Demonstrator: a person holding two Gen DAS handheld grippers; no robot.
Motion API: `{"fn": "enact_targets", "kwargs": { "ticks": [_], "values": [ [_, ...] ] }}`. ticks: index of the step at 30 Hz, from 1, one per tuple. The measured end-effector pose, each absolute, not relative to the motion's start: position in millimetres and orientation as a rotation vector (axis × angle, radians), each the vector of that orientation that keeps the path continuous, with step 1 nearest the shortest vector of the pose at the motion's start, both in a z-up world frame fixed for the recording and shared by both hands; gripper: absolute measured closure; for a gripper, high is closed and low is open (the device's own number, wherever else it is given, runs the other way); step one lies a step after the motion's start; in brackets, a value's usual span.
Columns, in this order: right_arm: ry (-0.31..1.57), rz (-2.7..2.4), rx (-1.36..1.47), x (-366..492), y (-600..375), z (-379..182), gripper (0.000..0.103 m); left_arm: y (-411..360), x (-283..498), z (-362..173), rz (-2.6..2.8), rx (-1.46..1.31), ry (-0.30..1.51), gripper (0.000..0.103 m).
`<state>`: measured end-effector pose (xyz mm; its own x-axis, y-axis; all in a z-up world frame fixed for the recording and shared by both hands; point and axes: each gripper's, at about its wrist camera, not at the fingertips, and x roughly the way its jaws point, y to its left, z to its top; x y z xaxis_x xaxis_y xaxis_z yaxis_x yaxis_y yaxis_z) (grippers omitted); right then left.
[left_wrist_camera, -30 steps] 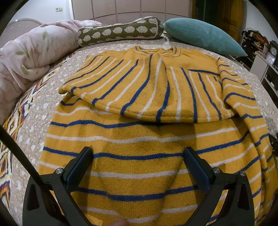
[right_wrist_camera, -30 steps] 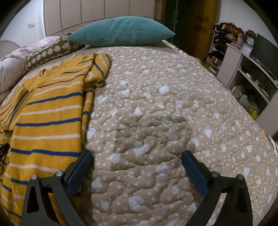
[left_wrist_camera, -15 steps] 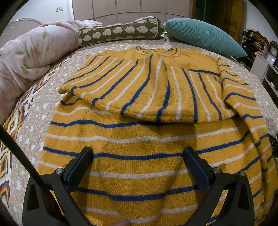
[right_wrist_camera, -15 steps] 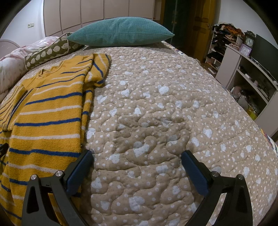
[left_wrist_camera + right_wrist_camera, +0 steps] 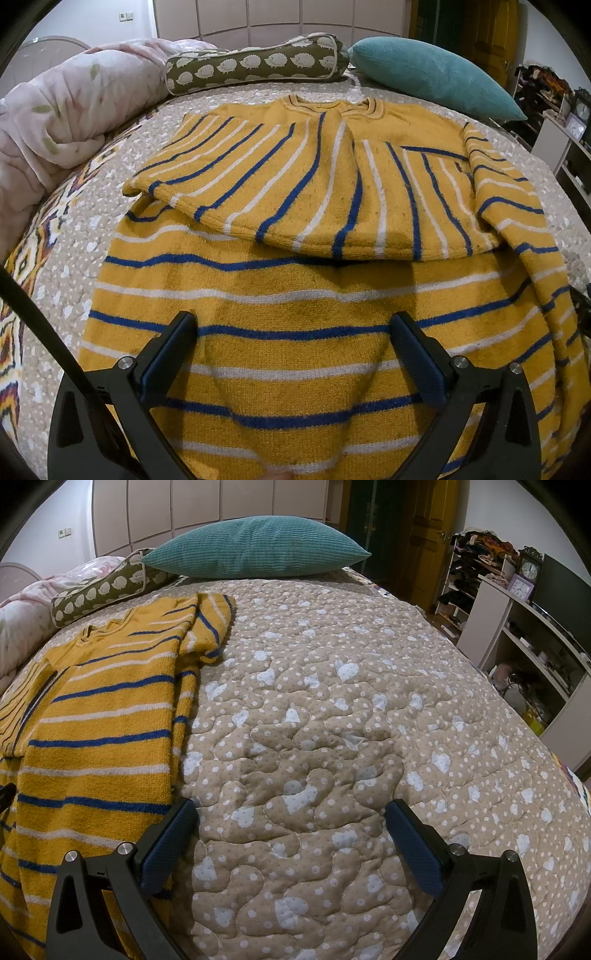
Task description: Fold small clothes
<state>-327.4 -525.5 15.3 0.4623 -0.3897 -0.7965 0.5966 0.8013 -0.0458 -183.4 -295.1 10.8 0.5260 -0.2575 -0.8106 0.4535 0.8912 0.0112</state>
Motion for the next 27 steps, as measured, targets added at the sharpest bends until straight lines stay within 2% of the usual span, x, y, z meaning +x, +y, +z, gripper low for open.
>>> {"fn": "enact_targets", "kwargs": {
  "ticks": [14,21,27],
  "values": [
    [0.905,-0.612,0.258,-327,-525,15,0.0,-296,-184,11,-0.425,0.236,0.922,0.0],
    [0.911,-0.544,0.363,-330,-544,14,0.0,-289,-185,13,-0.441,0.204,0.915,0.0],
    [0.927,-0.558,0.321,-326,-540,13,0.0,-259,-216,41,-0.4,0.161,0.86,0.0]
  ]
}}
